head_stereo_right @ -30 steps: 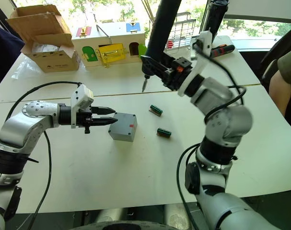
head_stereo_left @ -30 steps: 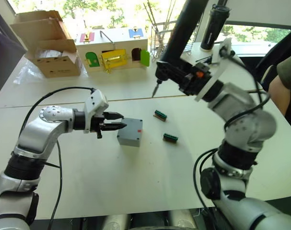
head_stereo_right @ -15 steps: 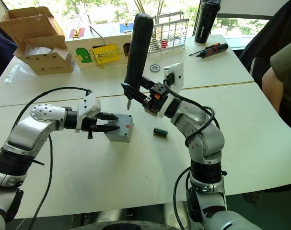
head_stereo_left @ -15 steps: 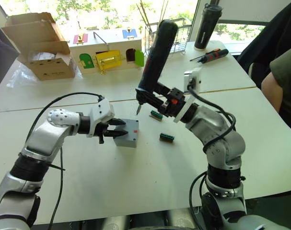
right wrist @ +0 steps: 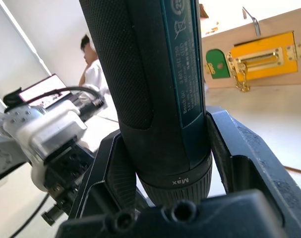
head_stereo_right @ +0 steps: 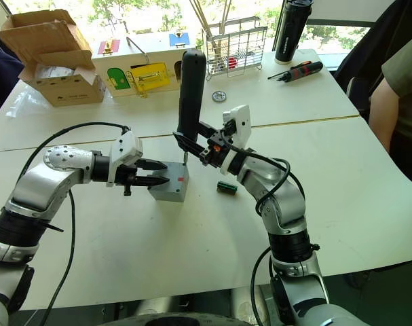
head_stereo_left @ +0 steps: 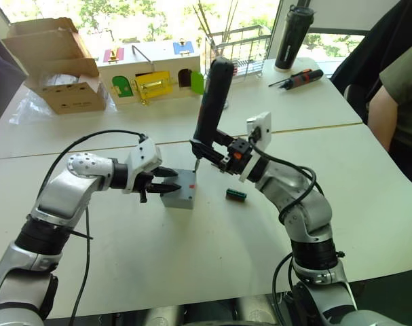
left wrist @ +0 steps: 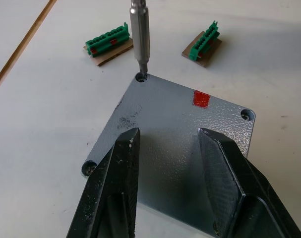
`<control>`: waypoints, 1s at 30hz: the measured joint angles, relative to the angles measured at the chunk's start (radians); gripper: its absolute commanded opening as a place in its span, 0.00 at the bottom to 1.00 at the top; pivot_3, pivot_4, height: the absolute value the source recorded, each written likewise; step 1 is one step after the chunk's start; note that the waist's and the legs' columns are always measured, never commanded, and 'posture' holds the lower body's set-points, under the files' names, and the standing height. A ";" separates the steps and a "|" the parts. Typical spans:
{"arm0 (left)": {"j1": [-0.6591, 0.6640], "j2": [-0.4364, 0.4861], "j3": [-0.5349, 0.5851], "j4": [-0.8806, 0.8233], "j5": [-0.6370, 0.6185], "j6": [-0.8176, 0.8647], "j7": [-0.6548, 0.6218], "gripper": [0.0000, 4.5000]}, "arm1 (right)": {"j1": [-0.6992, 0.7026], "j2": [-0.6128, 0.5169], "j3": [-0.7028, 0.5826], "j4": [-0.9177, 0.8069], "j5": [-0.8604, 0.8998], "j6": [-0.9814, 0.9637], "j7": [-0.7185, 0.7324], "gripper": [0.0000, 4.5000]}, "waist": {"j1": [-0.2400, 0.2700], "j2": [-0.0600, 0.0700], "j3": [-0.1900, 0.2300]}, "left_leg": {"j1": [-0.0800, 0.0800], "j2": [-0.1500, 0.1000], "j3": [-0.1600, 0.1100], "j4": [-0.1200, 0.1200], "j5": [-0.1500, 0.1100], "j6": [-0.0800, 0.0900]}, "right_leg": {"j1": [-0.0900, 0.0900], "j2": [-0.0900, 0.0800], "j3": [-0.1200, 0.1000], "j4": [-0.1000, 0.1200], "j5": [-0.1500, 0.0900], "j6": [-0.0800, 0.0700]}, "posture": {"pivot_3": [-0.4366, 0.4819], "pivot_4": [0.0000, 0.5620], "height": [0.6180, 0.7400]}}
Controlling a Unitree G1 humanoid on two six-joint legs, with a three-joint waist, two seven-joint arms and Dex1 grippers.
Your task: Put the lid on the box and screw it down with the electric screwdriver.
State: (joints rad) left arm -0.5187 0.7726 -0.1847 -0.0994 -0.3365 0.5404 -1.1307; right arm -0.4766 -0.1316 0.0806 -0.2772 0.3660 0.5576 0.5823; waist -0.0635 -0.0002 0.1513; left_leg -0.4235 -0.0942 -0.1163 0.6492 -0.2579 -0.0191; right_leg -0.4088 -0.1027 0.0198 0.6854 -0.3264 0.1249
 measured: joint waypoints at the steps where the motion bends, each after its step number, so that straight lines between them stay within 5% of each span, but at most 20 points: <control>1: -0.001 0.000 0.000 0.000 0.000 0.000 0.000 0.42 | 0.000 -0.001 0.004 0.002 0.000 -0.007 -0.002 0.39 | 0.000 0.000 0.000 | 0.000 0.000 0.000 0.000 0.000 0.000 | 0.000 0.000 0.000 0.000 0.000 0.000 | 0.48 0.27 1.00; 30: 0.016 -0.037 -0.009 0.001 0.028 0.018 0.021 0.42 | -0.007 -0.060 0.170 0.079 -0.137 -0.163 -0.007 0.39 | 0.007 -0.003 -0.016 | 0.018 0.001 0.000 -0.004 -0.001 0.002 | 0.017 0.001 0.001 -0.002 0.000 0.000 | 0.48 0.27 1.00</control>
State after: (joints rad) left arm -0.5025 0.7358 -0.1932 -0.0987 -0.3089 0.5588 -1.1100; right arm -0.4837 -0.1917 0.2507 -0.1985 0.2289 0.3942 0.5758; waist -0.0568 -0.0032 0.1350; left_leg -0.4057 -0.0936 -0.1164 0.6456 -0.2593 -0.0169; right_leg -0.3923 -0.1021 0.0204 0.6835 -0.3266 0.1248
